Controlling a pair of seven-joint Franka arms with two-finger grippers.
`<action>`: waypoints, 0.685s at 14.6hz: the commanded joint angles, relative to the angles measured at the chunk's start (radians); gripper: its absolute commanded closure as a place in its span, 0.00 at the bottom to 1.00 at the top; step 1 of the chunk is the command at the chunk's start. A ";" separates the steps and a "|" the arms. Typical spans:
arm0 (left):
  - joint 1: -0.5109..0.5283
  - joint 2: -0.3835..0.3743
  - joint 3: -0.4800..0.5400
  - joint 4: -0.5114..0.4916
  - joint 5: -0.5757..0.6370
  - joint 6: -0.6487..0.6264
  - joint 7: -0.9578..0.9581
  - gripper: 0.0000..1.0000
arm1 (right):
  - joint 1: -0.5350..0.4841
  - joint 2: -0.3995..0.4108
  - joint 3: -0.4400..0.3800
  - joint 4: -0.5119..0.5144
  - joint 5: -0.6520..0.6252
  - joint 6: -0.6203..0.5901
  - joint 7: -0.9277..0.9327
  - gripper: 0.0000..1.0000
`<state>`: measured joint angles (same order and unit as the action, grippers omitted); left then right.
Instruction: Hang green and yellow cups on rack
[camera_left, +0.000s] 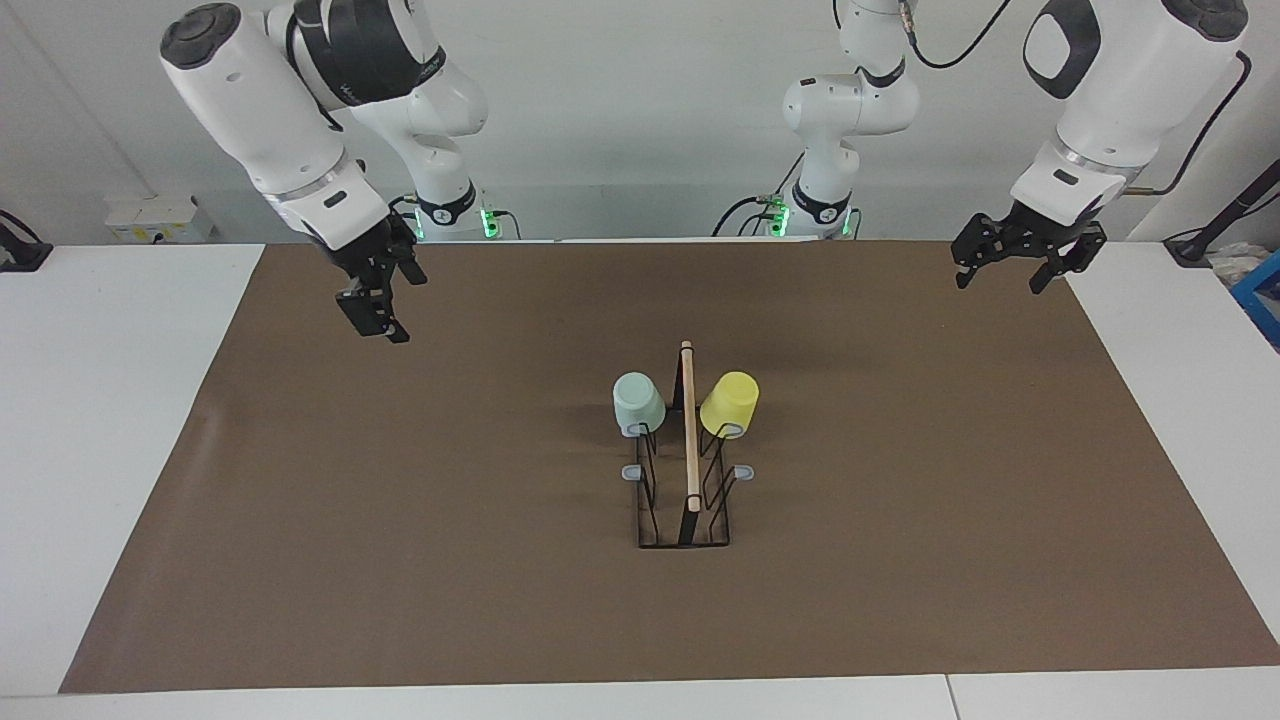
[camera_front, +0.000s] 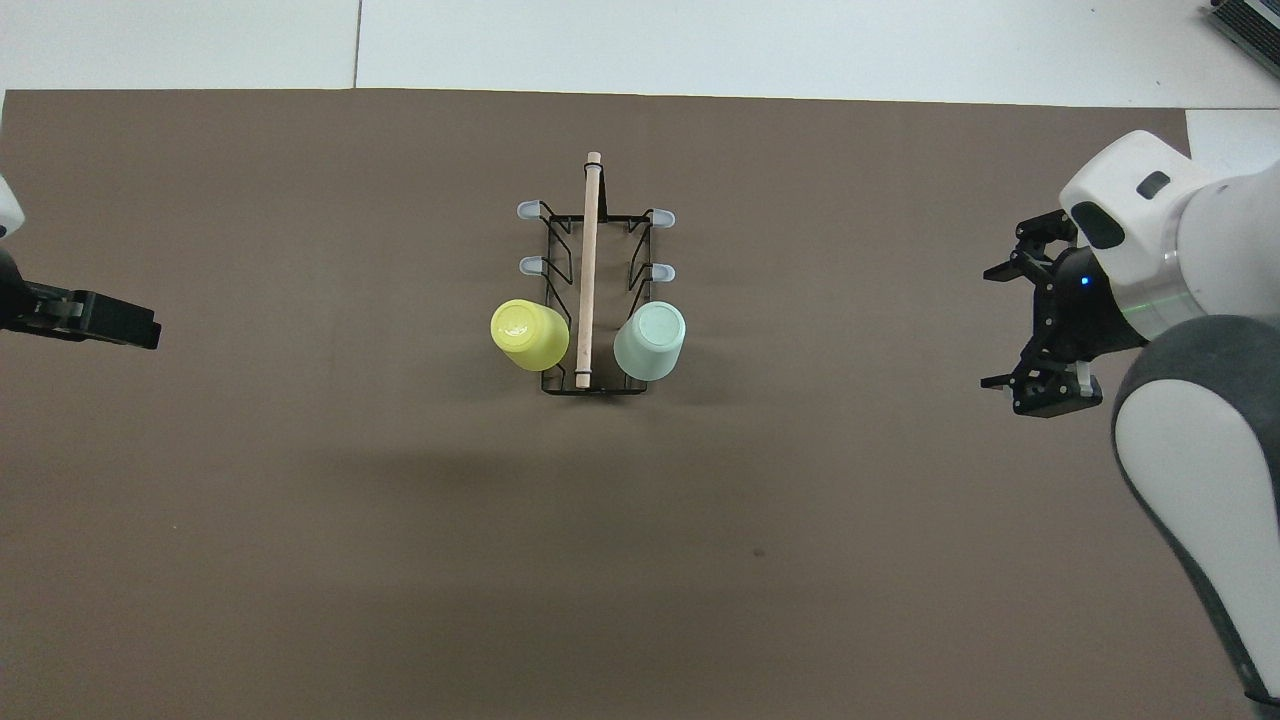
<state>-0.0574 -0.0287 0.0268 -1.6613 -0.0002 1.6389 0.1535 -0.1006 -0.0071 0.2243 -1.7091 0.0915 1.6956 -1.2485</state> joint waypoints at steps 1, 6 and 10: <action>-0.001 -0.020 0.002 -0.023 -0.012 0.002 0.000 0.00 | -0.011 -0.014 0.003 0.002 -0.036 -0.051 0.165 0.00; -0.001 -0.020 0.002 -0.023 -0.012 0.002 0.000 0.00 | -0.025 -0.014 -0.008 -0.003 -0.036 -0.036 0.505 0.00; 0.001 -0.022 0.002 -0.023 -0.012 0.002 0.000 0.00 | -0.097 -0.013 -0.006 -0.003 -0.033 -0.022 0.594 0.00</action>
<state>-0.0574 -0.0287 0.0268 -1.6613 -0.0002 1.6389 0.1536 -0.1404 -0.0120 0.2087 -1.7088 0.0758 1.6669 -0.6862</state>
